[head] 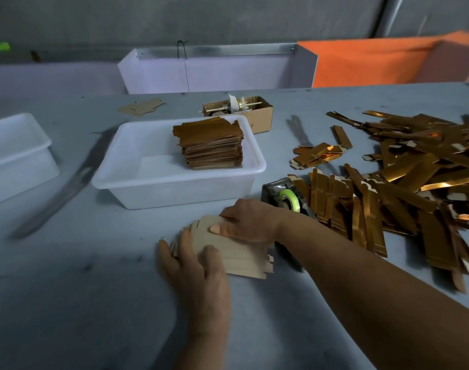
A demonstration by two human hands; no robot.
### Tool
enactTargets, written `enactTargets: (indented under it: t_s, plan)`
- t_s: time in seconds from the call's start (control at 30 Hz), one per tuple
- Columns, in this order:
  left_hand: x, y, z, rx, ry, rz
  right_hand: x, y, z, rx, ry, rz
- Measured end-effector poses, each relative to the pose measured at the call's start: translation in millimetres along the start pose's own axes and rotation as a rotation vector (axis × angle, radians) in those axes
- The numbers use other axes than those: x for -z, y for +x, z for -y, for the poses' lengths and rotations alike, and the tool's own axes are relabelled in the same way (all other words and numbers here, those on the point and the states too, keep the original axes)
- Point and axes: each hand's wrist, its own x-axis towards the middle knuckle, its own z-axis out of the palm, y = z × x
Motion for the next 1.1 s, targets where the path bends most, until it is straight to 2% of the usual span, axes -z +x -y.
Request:
enactTargets:
  t_s: [0.07,0.17,0.3,0.4,0.5,0.67,0.8,0.97,1.03,1.07,1.1]
  plan:
    - [-7.4,3.2,-3.3,0.014,-0.013,-0.056,-3.5,0.0,3.4,-0.029,-0.017,-0.023]
    - [-9.5,21.6,0.7,-0.028,-0.041,-0.021,-9.8,-4.5,7.6,-0.111,0.001,-0.085]
    - [-5.3,55.9,4.9,-0.116,-0.140,0.171,-34.1,-12.6,17.8,-0.300,0.063,-0.198]
    - [-1.9,68.1,5.0,-0.238,-0.101,0.335,-56.3,-19.7,26.5,-0.504,0.215,-0.272]
    - [-0.6,74.5,2.7,-0.275,-0.034,0.482,-67.8,-27.2,30.2,-0.573,0.263,-0.356]
    - [4.5,51.0,17.3,-0.133,-0.136,0.174,-66.7,-33.4,30.8,-0.591,0.295,-0.377]
    - [-3.6,35.0,24.3,-0.073,-0.218,0.241,-71.2,-31.3,34.9,-0.622,0.382,-0.372]
    - [-4.4,32.7,25.8,-0.135,-0.157,0.241,-61.3,-39.2,30.1,-0.572,0.504,-0.336]
    - [-1.9,33.4,25.6,-0.119,-0.190,0.244,-51.6,-50.3,30.9,-0.514,0.428,-0.299]
    - [-1.4,34.1,24.7,-0.115,-0.196,0.250,-46.1,-58.0,30.8,-0.475,0.348,-0.331]
    - [-1.6,34.8,24.5,-0.114,-0.202,0.256,-40.8,-66.2,28.5,-0.422,0.254,-0.436]
